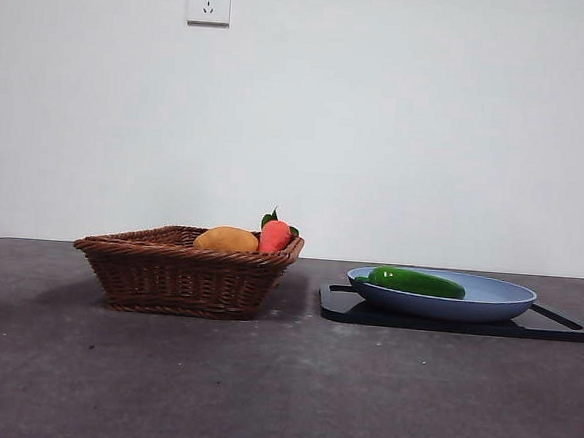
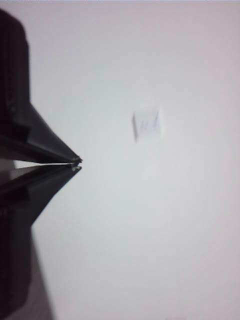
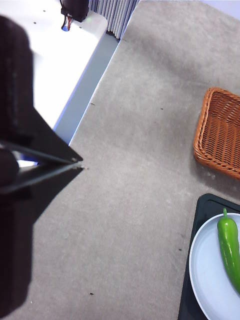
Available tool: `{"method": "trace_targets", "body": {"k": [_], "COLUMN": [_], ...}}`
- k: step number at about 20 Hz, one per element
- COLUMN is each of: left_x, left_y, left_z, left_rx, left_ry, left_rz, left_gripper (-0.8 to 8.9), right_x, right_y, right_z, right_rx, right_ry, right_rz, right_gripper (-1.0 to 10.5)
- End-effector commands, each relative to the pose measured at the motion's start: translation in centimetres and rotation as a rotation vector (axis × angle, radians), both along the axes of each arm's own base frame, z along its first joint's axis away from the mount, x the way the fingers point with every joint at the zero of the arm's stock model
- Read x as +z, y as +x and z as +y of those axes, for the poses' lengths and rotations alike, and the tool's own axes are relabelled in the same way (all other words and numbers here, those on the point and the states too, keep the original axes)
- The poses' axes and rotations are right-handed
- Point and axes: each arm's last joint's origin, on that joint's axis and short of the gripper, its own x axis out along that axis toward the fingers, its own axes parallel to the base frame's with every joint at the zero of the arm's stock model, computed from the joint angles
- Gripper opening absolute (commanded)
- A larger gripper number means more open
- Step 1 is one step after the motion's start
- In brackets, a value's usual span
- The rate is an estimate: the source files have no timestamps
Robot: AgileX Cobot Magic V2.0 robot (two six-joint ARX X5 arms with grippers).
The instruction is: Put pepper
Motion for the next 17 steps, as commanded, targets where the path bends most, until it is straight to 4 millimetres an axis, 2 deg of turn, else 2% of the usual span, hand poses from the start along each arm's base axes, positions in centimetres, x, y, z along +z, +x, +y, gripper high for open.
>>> {"method": "trace_targets", "body": {"k": [1,7,11,13,17], "left_x": [-3.8,-14.2,-19.9,-22.1,-24.8], "left_y": [0.2,1.2,2.0,2.2,2.3], "left_z": [0.8,1.8,1.9,1.9,1.9], "left_rx": [0.111,0.213,0.213,0.213,0.215], "left_ry": [0.008,-0.075,-0.136,-0.15,-0.152], "left_rz": [-0.02,0.04,0.142,0.183,0.224], "left_gripper": [0.08,0.08,0.08,0.08,0.08], "right_x": [0.4,0.5,0.4,0.4,0.4], "right_y": [0.1,0.1,0.1,0.1,0.1], "right_z": [0.0,0.0,0.0,0.0,0.0], "right_rx": [-0.003,-0.002,-0.002,-0.002,-0.002], "right_ry": [0.007,0.007,0.007,0.007,0.007], "right_rz": [-0.017,-0.017,-0.017,-0.017,-0.017], "right_gripper": [0.1,0.1,0.1,0.1,0.1]}}
